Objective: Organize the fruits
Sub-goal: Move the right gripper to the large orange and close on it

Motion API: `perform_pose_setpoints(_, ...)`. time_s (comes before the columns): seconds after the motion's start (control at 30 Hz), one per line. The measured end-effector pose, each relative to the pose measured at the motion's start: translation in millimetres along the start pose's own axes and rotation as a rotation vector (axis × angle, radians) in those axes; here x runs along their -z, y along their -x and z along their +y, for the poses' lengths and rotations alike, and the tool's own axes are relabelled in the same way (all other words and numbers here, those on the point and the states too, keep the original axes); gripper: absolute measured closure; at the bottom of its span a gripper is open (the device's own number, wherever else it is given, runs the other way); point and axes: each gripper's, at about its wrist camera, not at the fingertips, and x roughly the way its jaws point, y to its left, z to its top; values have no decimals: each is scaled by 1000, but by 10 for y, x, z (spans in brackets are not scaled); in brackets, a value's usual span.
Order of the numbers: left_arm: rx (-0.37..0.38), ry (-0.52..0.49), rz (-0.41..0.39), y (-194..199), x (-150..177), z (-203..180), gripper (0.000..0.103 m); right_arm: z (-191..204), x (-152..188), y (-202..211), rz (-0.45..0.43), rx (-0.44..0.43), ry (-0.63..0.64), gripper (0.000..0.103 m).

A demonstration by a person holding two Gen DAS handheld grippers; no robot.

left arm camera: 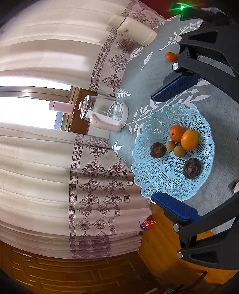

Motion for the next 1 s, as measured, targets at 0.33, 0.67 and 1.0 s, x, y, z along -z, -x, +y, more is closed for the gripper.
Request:
perform_pose_setpoints(0.33, -5, 0, 8, -34, 12, -3, 3, 4, -162, -309, 36, 26, -4, 44)
perform_pose_setpoints(0.67, -11, -6, 20, -88, 25, -13, 3, 9, -209, -405, 55, 86, 23, 61)
perform_pose_setpoints(1.0, -9, -21, 24, -89, 47, -67, 3, -27, -33, -139, 41, 52, 84, 61)
